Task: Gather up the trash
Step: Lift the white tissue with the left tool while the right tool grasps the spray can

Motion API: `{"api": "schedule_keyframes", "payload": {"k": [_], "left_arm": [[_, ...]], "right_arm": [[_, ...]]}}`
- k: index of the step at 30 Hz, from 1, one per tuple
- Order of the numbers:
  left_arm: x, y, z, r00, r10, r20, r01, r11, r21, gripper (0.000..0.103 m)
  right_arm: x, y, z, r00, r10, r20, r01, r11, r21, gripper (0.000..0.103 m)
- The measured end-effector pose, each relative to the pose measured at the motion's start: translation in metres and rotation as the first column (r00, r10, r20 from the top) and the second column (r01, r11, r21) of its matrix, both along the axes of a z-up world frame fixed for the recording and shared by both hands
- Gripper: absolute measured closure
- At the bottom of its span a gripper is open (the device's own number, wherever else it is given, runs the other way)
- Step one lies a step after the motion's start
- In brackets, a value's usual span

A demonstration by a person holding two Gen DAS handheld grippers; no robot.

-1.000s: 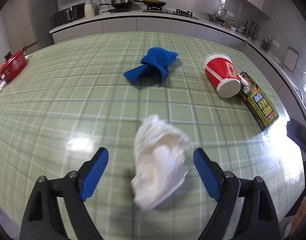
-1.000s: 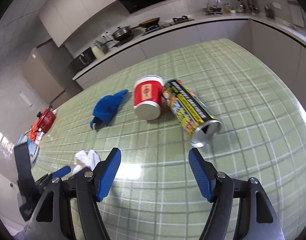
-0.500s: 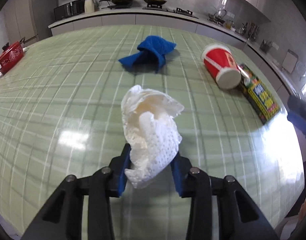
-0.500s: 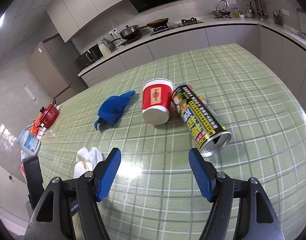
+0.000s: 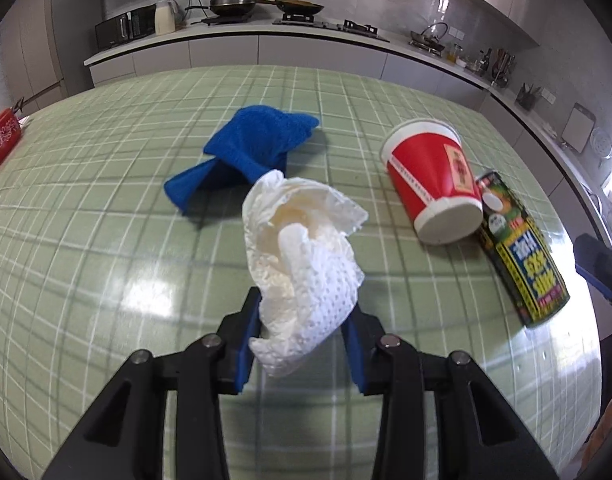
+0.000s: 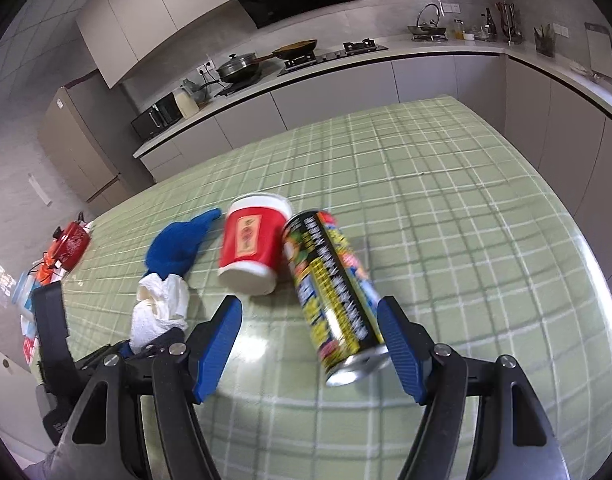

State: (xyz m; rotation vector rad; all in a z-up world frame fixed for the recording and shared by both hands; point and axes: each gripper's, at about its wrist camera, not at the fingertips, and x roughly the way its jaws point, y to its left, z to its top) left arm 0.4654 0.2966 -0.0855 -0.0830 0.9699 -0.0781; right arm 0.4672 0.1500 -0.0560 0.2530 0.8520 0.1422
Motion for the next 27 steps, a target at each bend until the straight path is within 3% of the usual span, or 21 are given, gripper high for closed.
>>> {"api": "schedule_keyframes", "payload": {"k": [16, 27], "left_arm": [[0.022, -0.002, 0.003, 0.999, 0.053, -0.009, -0.052, 0.998, 0.037, 0.034], [0.03, -0.005, 0.004, 0.998, 0.056, -0.005, -0.055, 0.998, 0.043, 0.031]], "right_arm": [[0.063, -0.001, -0.049, 0.988, 0.103, -0.114, -0.109, 0.993, -0.048, 0.031], [0.075, 0.01, -0.058, 0.984, 0.128, -0.127, -0.14, 0.985, -0.097, 0.031]]}}
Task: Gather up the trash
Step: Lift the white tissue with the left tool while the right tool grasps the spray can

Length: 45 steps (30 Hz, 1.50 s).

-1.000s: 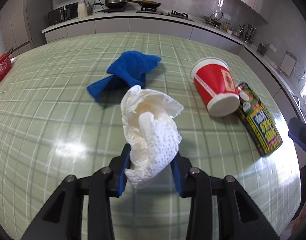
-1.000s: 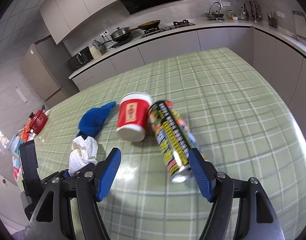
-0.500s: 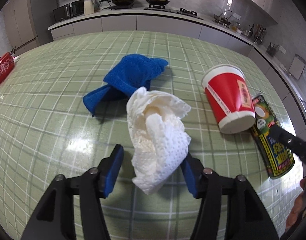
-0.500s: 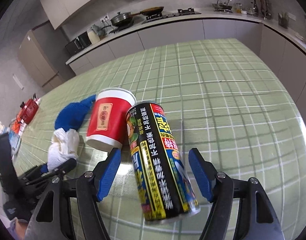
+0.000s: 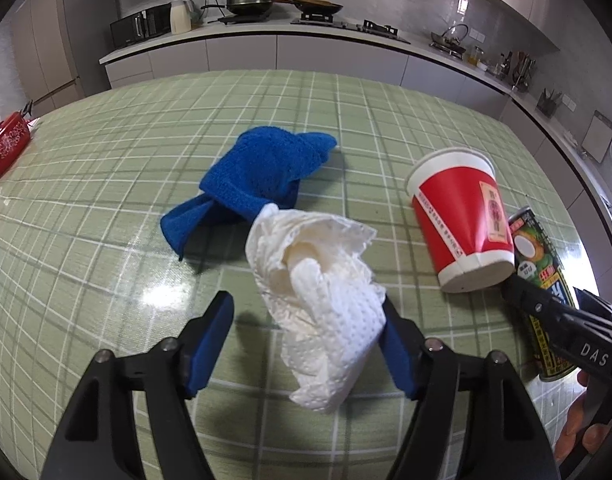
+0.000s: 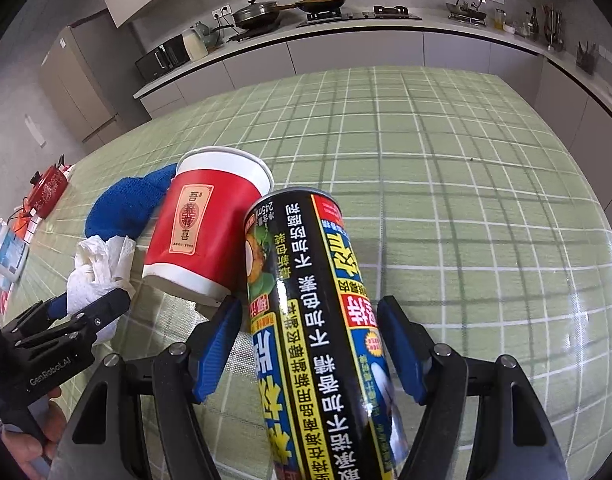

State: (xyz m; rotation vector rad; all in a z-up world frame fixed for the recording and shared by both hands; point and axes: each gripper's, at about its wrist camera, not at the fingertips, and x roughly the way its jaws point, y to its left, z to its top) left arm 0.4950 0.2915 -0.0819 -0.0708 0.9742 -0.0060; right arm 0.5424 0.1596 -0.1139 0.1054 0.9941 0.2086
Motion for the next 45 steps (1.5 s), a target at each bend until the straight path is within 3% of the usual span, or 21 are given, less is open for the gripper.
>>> {"api": "schedule_keyframes", "payload": {"k": [11, 27, 45], "left_arm": [[-0.008, 0.001, 0.003, 1.0, -0.001, 0.004, 0.001, 1.0, 0.011, 0.031], [-0.025, 0.004, 0.007, 1.0, 0.002, 0.015, -0.003, 1.0, 0.019, 0.031], [-0.014, 0.002, 0.007, 1.0, 0.015, 0.017, -0.015, 1.0, 0.024, 0.028]], "right_arm": [[-0.007, -0.005, 0.003, 0.999, -0.048, 0.005, 0.048, 0.999, -0.009, 0.031], [-0.041, -0.015, 0.035, 0.987, -0.091, 0.131, 0.085, 0.995, 0.051, 0.031], [-0.02, -0.015, 0.018, 0.996, -0.071, 0.055, 0.069, 0.997, 0.033, 0.031]]}}
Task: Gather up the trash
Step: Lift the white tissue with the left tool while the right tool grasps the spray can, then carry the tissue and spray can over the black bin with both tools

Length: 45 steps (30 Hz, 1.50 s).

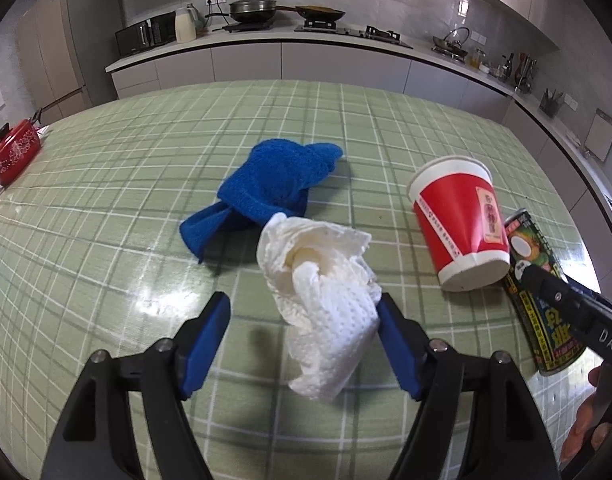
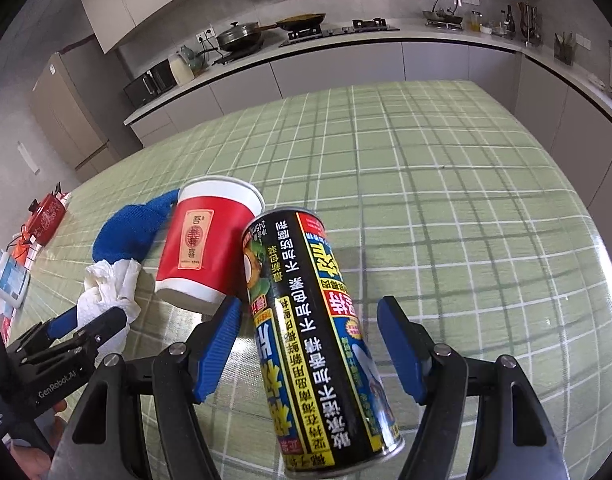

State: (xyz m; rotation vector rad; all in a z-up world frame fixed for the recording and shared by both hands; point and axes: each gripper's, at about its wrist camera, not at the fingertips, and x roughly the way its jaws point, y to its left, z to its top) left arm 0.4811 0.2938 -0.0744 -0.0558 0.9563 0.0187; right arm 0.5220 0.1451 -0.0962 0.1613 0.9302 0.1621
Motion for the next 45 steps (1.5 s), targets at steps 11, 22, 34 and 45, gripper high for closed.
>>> {"api": "schedule_keyframes", "payload": {"k": [11, 22, 34, 45], "left_arm": [[0.008, -0.003, -0.012, 0.999, -0.034, -0.024, 0.032, 0.998, -0.059, 0.058], [-0.015, -0.003, 0.005, 0.998, -0.058, 0.018, 0.059, 0.994, -0.09, 0.072], [-0.04, -0.027, -0.007, 0.997, -0.073, -0.014, 0.072, 0.996, -0.061, 0.072], [-0.052, -0.034, -0.004, 1.0, -0.012, 0.022, 0.013, 0.999, -0.044, 0.075]], "right_arm": [[0.012, 0.017, -0.011, 0.998, 0.06, -0.024, -0.061, 0.997, -0.041, 0.047], [-0.017, 0.015, 0.008, 0.999, 0.01, 0.051, -0.005, 0.995, -0.095, 0.048], [-0.037, -0.022, -0.01, 0.999, -0.037, -0.02, 0.035, 0.996, -0.082, 0.048], [-0.042, -0.027, -0.015, 1.0, 0.017, -0.004, -0.017, 0.999, -0.037, 0.048]]}}
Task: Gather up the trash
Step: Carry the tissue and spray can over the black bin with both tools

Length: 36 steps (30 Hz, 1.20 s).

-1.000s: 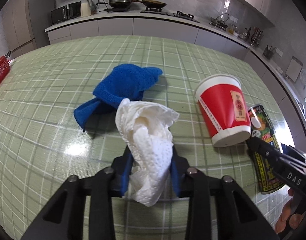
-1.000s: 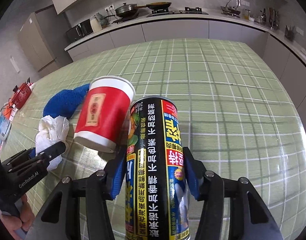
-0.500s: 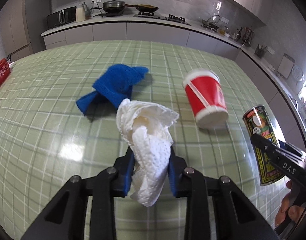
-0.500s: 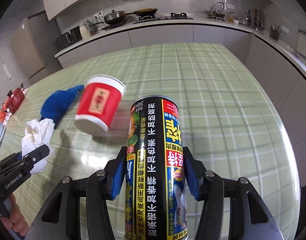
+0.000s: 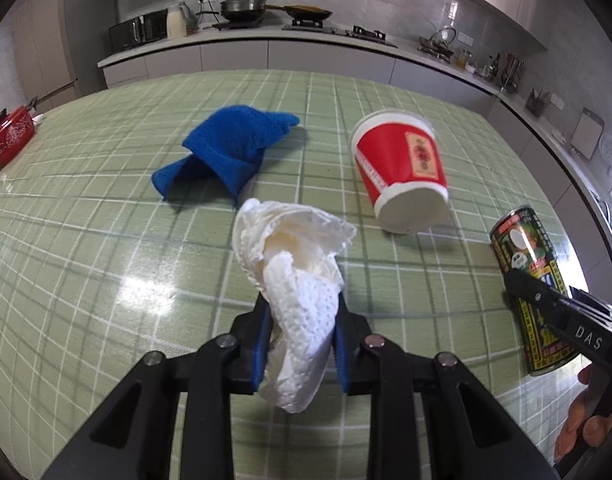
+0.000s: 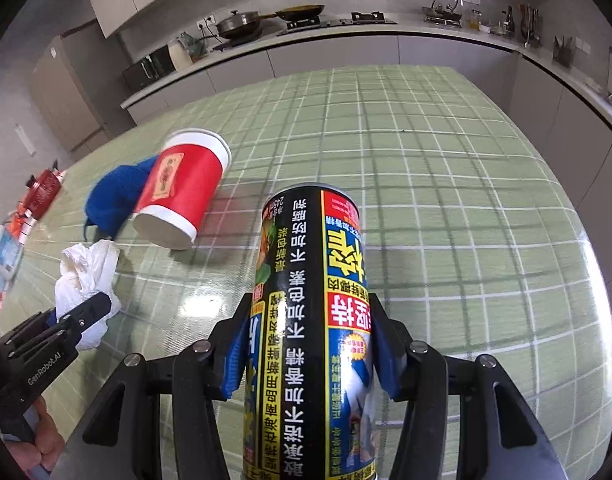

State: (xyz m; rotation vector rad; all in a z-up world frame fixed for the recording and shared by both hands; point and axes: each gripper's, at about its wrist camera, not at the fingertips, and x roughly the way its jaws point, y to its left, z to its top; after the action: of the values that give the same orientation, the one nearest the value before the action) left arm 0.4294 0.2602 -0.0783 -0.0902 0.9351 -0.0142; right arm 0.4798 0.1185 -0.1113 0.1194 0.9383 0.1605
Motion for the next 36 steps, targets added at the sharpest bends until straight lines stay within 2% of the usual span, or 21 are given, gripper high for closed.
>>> {"api": "schedule_keyframes", "payload": {"k": [5, 10, 15, 21, 28, 32, 36], "left_arm": [[-0.014, -0.007, 0.015, 0.999, -0.023, 0.032, 0.023, 1.0, -0.007, 0.075], [-0.028, -0.016, 0.029, 0.994, -0.087, 0.066, 0.088, 0.996, -0.024, 0.075], [-0.046, -0.035, 0.036, 0.98, -0.177, 0.088, 0.184, 0.981, -0.068, 0.075], [-0.069, -0.07, 0.035, 0.963, -0.26, 0.075, 0.267, 0.957, -0.111, 0.075], [-0.094, -0.147, 0.05, 0.929, -0.353, 0.11, 0.364, 0.926, -0.102, 0.075], [-0.104, -0.22, 0.052, 0.912, -0.394, 0.118, 0.405, 0.91, -0.091, 0.075], [-0.112, -0.302, 0.048, 0.904, -0.415, 0.104, 0.424, 0.9, -0.099, 0.075]], "right_arm": [[-0.018, -0.01, 0.013, 0.999, -0.027, 0.045, 0.026, 0.999, 0.024, 0.048], [-0.048, -0.035, 0.03, 0.992, -0.101, 0.079, 0.097, 0.994, 0.052, 0.048], [-0.093, -0.063, 0.038, 0.977, -0.195, 0.083, 0.192, 0.98, 0.052, 0.048], [-0.146, -0.113, 0.039, 0.951, -0.304, 0.052, 0.301, 0.951, 0.065, 0.048], [-0.191, -0.199, 0.044, 0.91, -0.408, 0.074, 0.4, 0.91, 0.107, 0.048], [-0.206, -0.261, 0.037, 0.895, -0.44, 0.077, 0.43, 0.895, 0.117, 0.048], [-0.21, -0.347, 0.02, 0.894, -0.445, 0.044, 0.439, 0.892, 0.113, 0.048]]}}
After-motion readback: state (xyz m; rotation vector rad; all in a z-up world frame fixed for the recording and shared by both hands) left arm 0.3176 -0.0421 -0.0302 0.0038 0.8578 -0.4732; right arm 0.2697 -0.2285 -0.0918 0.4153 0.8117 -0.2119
